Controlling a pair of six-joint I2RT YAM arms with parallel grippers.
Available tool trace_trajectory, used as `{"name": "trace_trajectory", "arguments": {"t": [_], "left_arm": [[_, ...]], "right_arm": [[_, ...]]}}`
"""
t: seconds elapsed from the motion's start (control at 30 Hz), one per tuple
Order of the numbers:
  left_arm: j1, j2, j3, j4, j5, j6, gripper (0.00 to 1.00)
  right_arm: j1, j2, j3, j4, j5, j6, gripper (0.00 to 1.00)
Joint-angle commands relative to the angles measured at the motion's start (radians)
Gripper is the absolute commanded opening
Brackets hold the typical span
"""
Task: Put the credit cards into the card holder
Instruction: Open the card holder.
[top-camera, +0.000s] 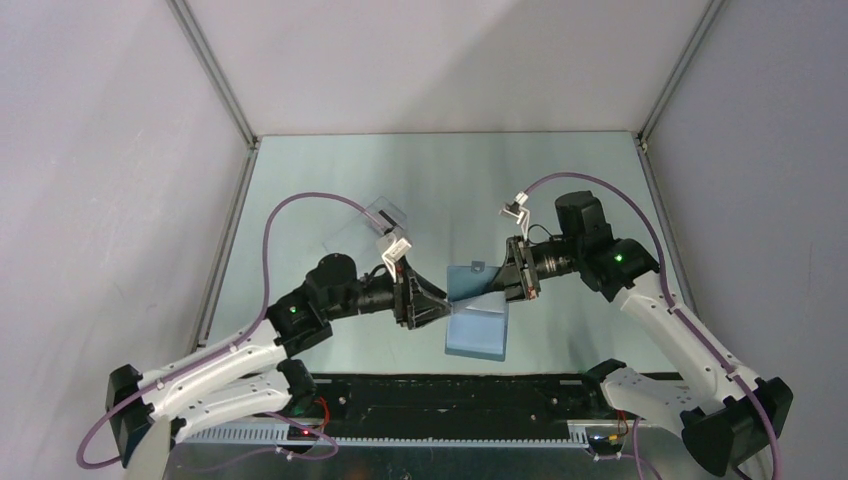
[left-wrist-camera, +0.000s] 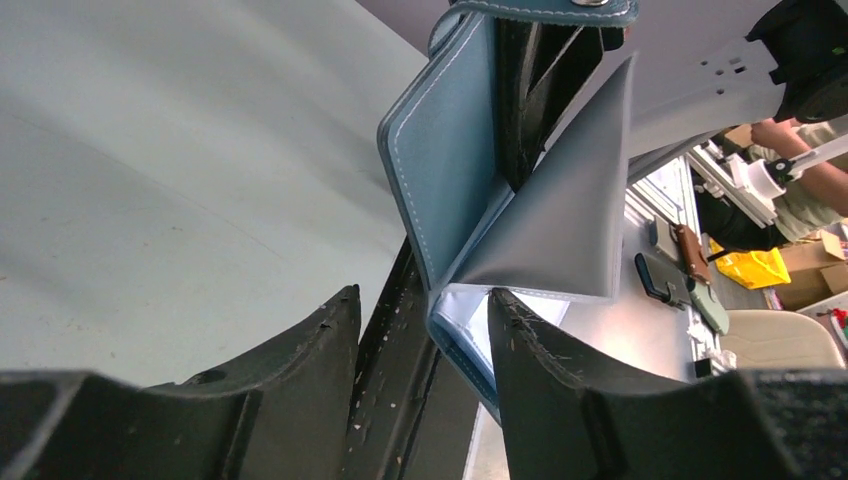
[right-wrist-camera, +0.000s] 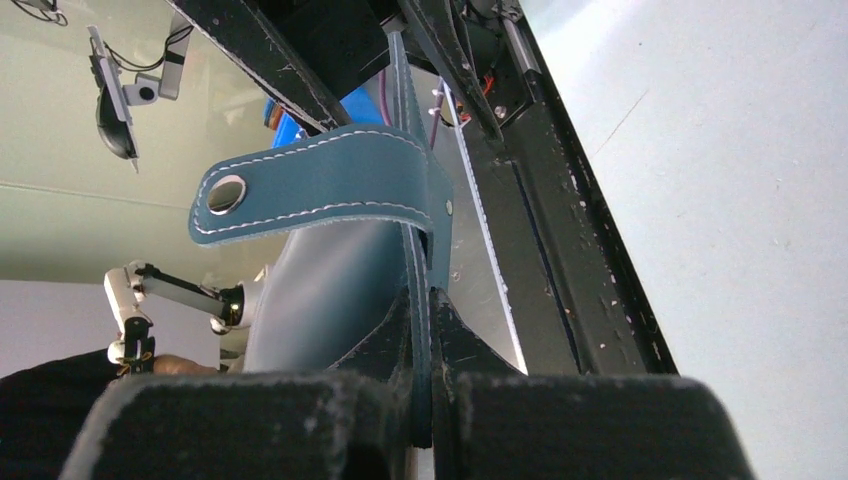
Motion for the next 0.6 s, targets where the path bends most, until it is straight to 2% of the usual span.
{"name": "trace_trajectory", "arguments": {"t": [0.0,0.57], "left_arm": [[-0.005,0.015,0.025,0.112,0.028,-0.024,0.55],[-0.006,0.068,0.019,0.234,0.156,-0.066,0.56]], "right_arm": [[0.007,-0.018,0.003,0.061,-0.060,0.036,0.00],[0.007,-0.042,0.004,0.146,-0.081,0.121,0.00]]}}
